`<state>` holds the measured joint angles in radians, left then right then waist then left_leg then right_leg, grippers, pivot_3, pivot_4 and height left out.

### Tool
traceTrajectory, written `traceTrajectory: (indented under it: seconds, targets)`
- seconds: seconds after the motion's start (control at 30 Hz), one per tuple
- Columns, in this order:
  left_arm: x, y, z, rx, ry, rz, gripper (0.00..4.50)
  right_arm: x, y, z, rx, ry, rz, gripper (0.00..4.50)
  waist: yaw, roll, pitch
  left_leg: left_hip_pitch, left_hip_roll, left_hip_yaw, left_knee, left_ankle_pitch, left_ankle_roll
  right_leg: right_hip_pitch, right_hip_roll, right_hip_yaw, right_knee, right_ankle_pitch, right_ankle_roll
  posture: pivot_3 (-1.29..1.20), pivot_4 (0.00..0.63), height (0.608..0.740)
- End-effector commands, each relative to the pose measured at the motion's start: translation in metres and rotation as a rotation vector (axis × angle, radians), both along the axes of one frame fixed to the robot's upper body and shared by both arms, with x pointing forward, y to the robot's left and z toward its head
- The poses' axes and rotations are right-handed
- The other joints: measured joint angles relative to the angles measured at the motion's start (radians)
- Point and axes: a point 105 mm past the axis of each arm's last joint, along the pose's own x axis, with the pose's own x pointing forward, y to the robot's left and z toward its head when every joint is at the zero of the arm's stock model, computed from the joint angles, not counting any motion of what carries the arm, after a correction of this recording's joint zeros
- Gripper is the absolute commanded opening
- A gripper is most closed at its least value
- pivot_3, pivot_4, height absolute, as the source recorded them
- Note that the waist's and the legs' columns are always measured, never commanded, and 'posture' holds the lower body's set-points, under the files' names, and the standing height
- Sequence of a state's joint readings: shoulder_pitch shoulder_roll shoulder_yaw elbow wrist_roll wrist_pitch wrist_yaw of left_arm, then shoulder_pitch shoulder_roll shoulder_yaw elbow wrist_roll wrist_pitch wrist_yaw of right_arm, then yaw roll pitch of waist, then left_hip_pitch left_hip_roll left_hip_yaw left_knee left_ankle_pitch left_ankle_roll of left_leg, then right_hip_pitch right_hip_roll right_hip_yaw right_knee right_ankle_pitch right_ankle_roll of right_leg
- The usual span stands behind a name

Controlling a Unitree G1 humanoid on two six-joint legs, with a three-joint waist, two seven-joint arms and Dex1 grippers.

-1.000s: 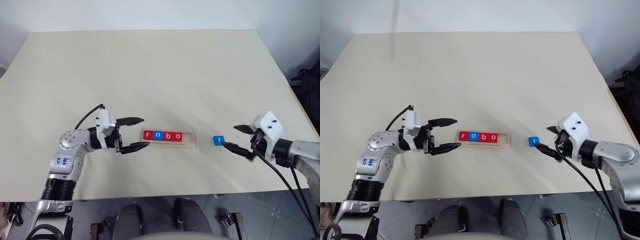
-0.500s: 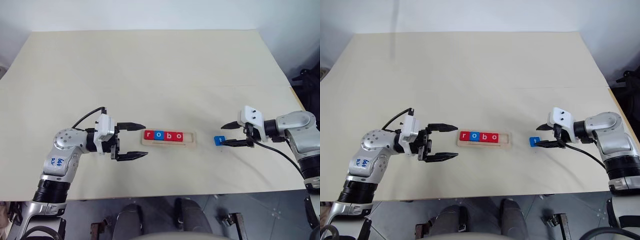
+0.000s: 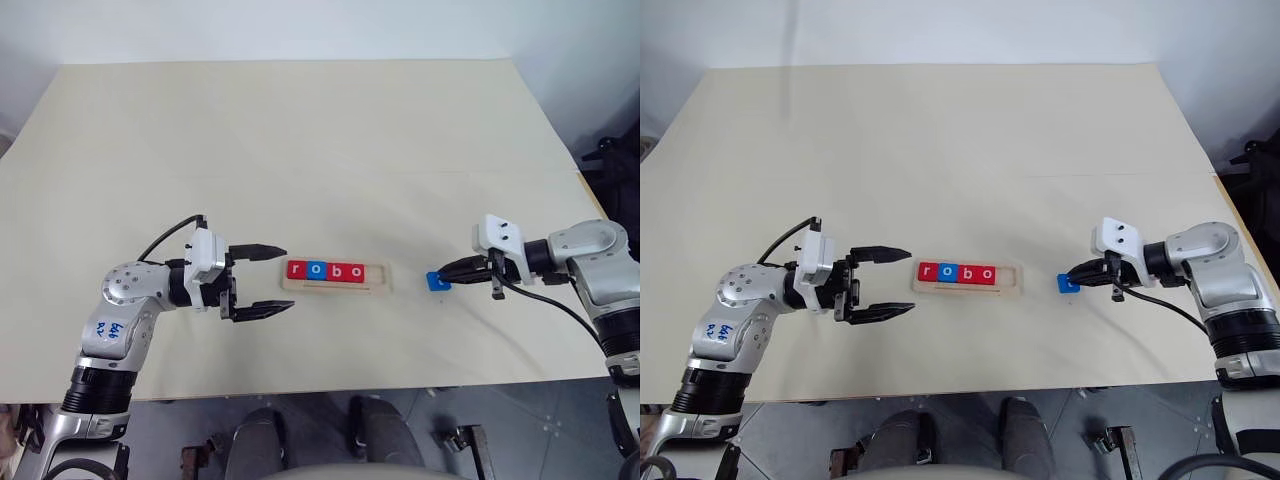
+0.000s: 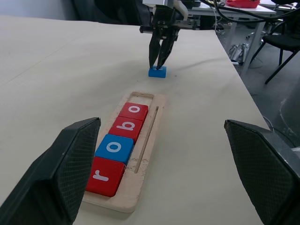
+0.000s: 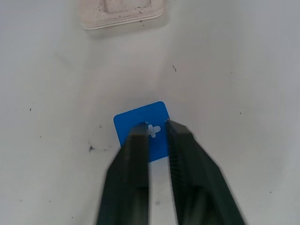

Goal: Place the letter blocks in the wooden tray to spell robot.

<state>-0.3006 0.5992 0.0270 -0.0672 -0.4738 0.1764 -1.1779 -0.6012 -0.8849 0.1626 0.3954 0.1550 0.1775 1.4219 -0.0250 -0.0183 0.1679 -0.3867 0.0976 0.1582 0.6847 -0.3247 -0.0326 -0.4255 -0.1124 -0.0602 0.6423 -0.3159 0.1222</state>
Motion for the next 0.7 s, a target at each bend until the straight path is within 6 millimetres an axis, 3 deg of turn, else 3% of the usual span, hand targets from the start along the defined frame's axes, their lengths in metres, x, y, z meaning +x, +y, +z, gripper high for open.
traceTrajectory:
  seconds: [0.03,0.1,0.43,0.57,0.7]
  targets:
    - [-0.003,-0.001,0.008,-0.023,-0.035,-0.007,4.50,-0.001,0.001,0.006,0.013,-0.007,0.011,1.69,0.000,0.000,0.000,0.000,0.000,0.000,0.000,0.000,0.000,0.000,0.000,0.000,0.000,0.000,0.000,0.00,0.150,0.740]
    - [-0.003,-0.001,0.008,-0.024,-0.034,-0.005,4.50,-0.004,0.002,0.007,0.007,-0.001,0.038,2.33,0.000,0.000,0.000,0.000,0.000,0.000,0.000,0.000,0.000,0.000,0.000,0.000,0.000,0.000,0.000,0.00,0.150,0.740]
    - [-0.002,-0.001,0.010,-0.029,-0.037,0.000,4.50,0.005,0.006,-0.008,-0.044,-0.017,0.059,2.33,-0.001,0.000,0.000,0.000,0.000,0.000,0.000,0.000,0.000,0.000,0.000,0.000,0.000,0.000,0.000,0.00,0.150,0.740]
    - [-0.002,0.000,0.011,-0.029,-0.040,0.006,4.50,0.008,0.012,-0.005,-0.029,-0.040,0.072,1.48,-0.005,0.000,0.000,0.000,0.000,0.000,0.000,0.000,0.000,0.000,0.000,0.000,0.001,0.000,0.000,0.00,0.150,0.740]
    - [-0.003,0.001,0.011,-0.029,-0.041,0.011,4.50,0.007,0.024,0.003,0.003,-0.052,0.093,1.46,-0.006,0.000,0.000,0.001,0.001,0.001,0.000,0.000,-0.001,0.000,0.000,0.000,0.001,0.000,-0.001,0.00,0.150,0.740]
